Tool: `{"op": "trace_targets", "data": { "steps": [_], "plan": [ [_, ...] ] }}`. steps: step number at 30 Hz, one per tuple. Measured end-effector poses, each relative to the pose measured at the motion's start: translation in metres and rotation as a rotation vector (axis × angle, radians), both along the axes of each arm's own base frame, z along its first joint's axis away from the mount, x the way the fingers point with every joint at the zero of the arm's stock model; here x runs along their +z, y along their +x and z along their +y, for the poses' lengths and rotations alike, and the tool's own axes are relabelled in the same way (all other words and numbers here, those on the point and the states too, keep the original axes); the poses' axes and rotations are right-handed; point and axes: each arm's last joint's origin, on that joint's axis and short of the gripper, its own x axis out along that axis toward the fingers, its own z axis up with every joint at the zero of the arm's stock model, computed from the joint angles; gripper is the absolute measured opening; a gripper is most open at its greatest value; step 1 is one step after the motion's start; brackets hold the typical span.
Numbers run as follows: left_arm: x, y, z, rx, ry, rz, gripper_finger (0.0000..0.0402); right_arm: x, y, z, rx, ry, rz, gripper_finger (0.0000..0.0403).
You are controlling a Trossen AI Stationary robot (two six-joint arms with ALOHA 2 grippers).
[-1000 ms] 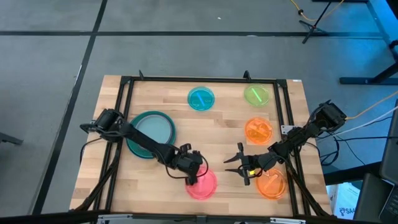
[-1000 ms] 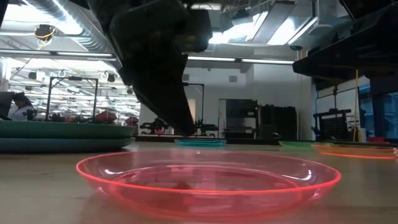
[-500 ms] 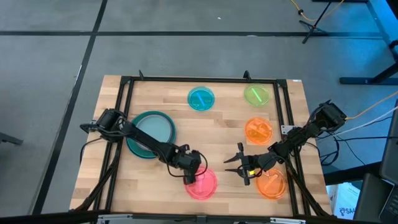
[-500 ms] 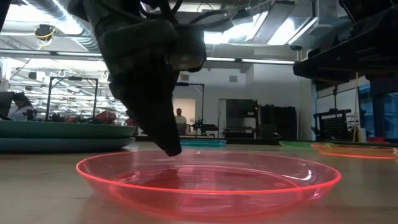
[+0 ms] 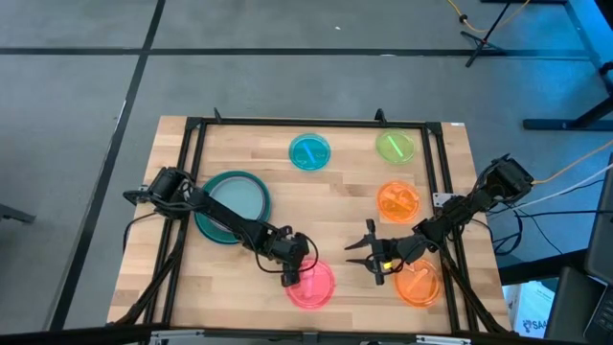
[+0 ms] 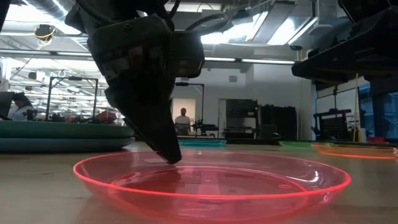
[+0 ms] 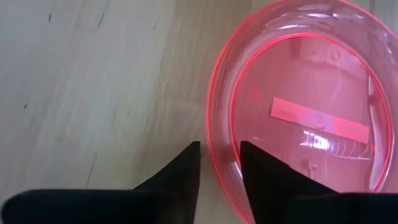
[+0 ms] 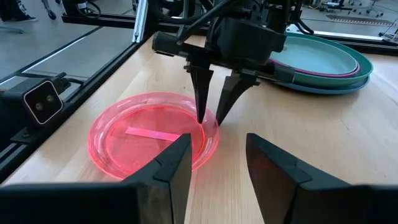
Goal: Stack plastic plates
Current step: Stack the pink plate on top of the gray plate
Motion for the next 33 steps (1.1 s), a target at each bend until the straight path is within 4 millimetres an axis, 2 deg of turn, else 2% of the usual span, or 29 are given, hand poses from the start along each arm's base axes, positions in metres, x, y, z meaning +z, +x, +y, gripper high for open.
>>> {"op": "trace_targets", "data": {
  "steps": [9,18,26,33],
  "plan": [
    [0.0,0.001,0.0,-0.037,0.025,-0.014,0.0008,0.0,0.0,-0.001,-0.023,-0.007,-0.004,0.0143],
    [0.006,-0.001,0.0,-0.041,0.03,-0.021,0.0003,0.0,0.0,-0.001,-0.023,-0.008,-0.003,0.0143],
    [0.046,-0.013,0.007,-0.013,0.08,-0.076,0.0002,0.0,0.0,-0.001,-0.025,-0.01,0.0,0.0143],
    [0.091,-0.035,0.019,0.049,0.167,-0.128,0.0002,0.0,0.0,-0.001,-0.027,-0.004,-0.004,0.0143]
  ]
}}
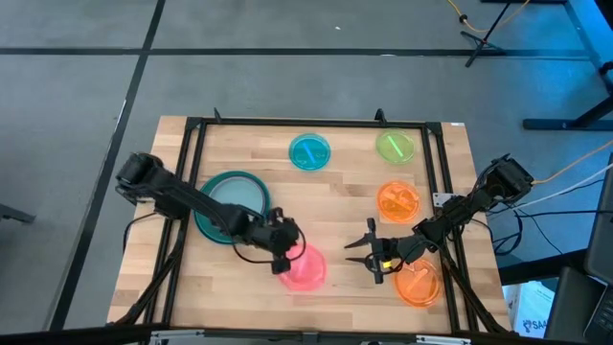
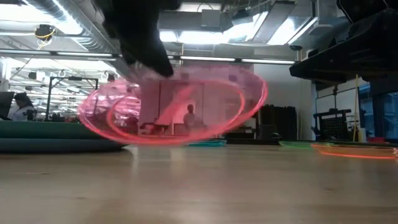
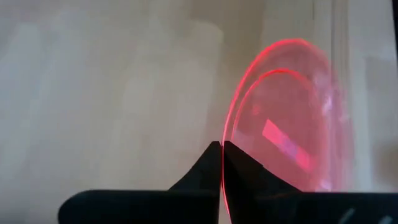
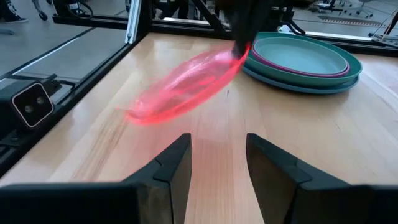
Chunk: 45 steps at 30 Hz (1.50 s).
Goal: Stack plastic plates
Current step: Stack the pink plate on top of the gray plate
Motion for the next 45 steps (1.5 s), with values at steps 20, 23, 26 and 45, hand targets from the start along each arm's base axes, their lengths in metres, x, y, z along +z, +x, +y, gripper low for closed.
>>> {"op": "trace_targets", "data": {
  "steps": [20,23,26,45],
  "plan": [
    [0.055,-0.08,0.066,0.408,0.341,0.178,0.0002,0.0,0.0,-0.001,-0.02,-0.001,0.001,0.0143],
    [0.055,-0.092,0.078,0.468,0.374,0.276,0.0002,-0.001,0.0,-0.001,-0.02,-0.002,0.003,0.0143],
    [0.054,-0.104,0.088,0.522,0.415,0.402,0.0002,-0.001,0.0,-0.001,-0.02,-0.001,0.003,0.0143],
    [-0.007,-0.125,0.108,0.553,0.332,0.635,0.0004,-0.002,0.0,-0.001,-0.025,0.006,0.017,0.0143]
  ]
}}
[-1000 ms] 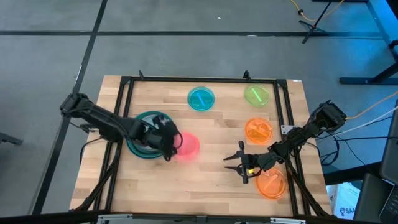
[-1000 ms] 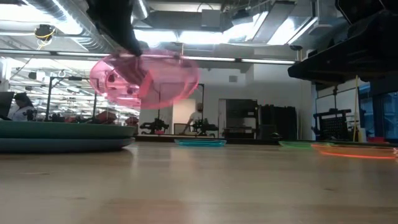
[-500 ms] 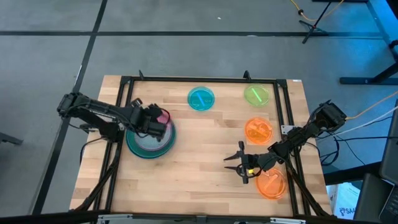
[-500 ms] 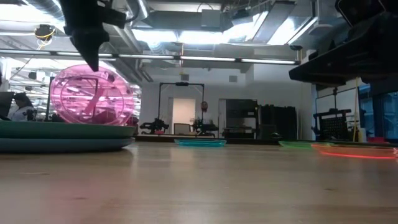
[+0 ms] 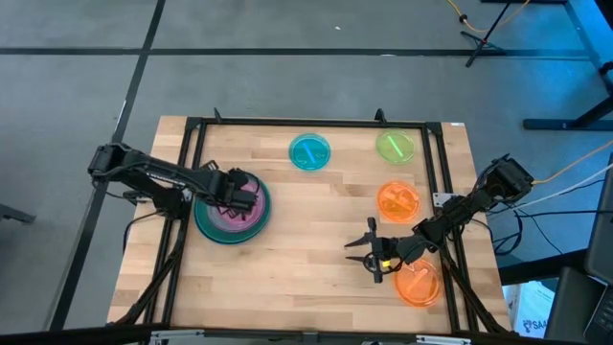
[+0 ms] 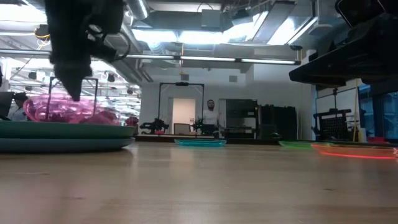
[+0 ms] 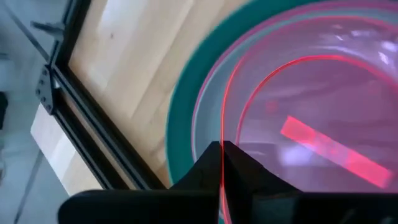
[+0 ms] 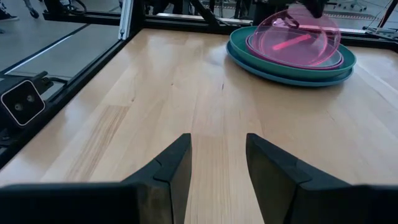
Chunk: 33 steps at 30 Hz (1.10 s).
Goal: Stack plastic plates
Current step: Stack the pink plate on top of the gray plate, then stack the blue plate on top of the pink plate
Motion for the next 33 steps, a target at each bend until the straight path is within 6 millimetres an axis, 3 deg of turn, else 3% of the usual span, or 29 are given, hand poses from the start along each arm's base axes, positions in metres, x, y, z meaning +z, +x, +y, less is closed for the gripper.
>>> {"op": "trace_targets", "data": {
  "steps": [8,16,25,29,33],
  "plan": [
    [-0.013,-0.008,0.002,0.032,-0.013,0.036,0.0073,0.0,0.0,0.0,-0.006,-0.001,-0.001,0.0143],
    [0.009,0.007,0.0,-0.003,-0.015,-0.044,0.0134,0.0,0.0,-0.001,-0.023,-0.007,-0.002,0.0143],
    [0.039,0.06,-0.024,-0.319,0.019,-0.48,0.0137,0.0,0.0,-0.001,-0.024,-0.008,-0.003,0.0143],
    [0.031,0.086,-0.029,-0.499,-0.03,-0.631,0.0137,0.0,0.0,-0.001,-0.025,-0.008,-0.003,0.0143],
    [0.011,0.108,-0.022,-0.569,-0.033,-0.61,0.0137,0.0,0.0,-0.001,-0.025,-0.008,-0.003,0.0143]
  ]
}}
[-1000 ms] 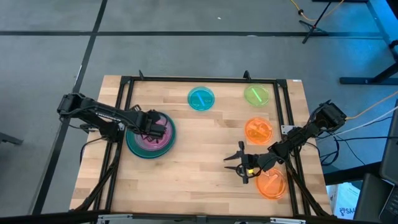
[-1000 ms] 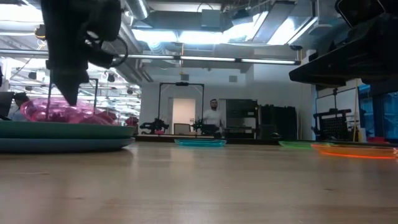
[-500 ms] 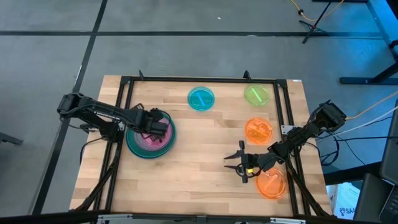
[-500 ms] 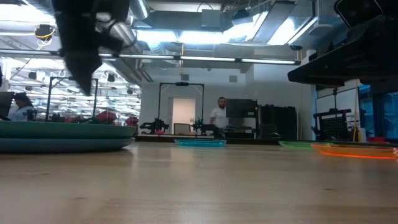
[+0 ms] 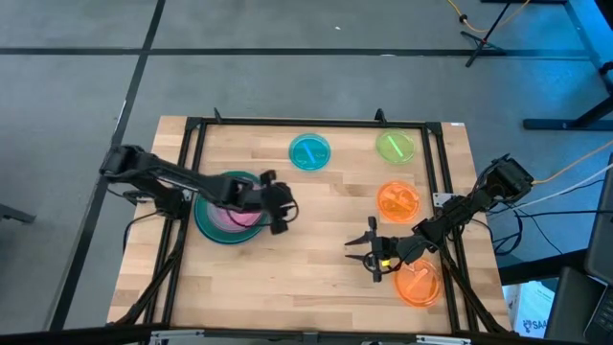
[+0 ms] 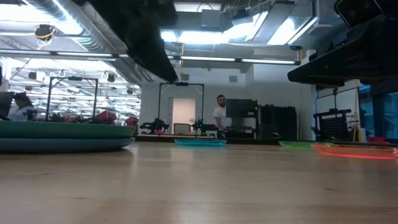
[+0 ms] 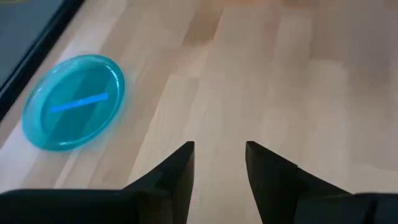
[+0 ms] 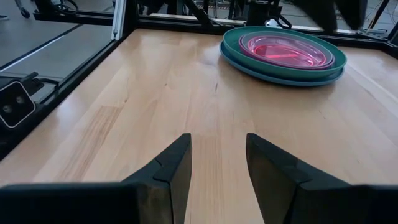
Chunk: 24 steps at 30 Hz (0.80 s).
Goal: Stack plastic plates
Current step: Stack the blue plate on top of the pink plate
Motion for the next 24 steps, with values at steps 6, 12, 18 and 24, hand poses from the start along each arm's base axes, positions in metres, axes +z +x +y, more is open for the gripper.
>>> {"op": "trace_targets", "data": {
  "steps": [6,12,18,24],
  "plan": [
    [-0.045,0.023,0.029,-0.037,0.052,0.133,0.0137,0.0,0.0,-0.001,-0.022,-0.007,-0.003,0.0143],
    [-0.064,0.043,0.075,-0.007,0.093,0.226,0.0137,0.0,0.0,-0.001,-0.03,-0.017,-0.004,0.0143],
    [-0.066,0.058,0.118,-0.023,0.113,0.259,0.0137,-0.001,0.0,-0.002,-0.041,-0.047,0.004,0.0143],
    [-0.078,0.063,0.155,-0.028,0.088,0.286,0.0137,-0.003,-0.001,-0.003,-0.068,-0.063,0.012,0.0143]
  ]
}}
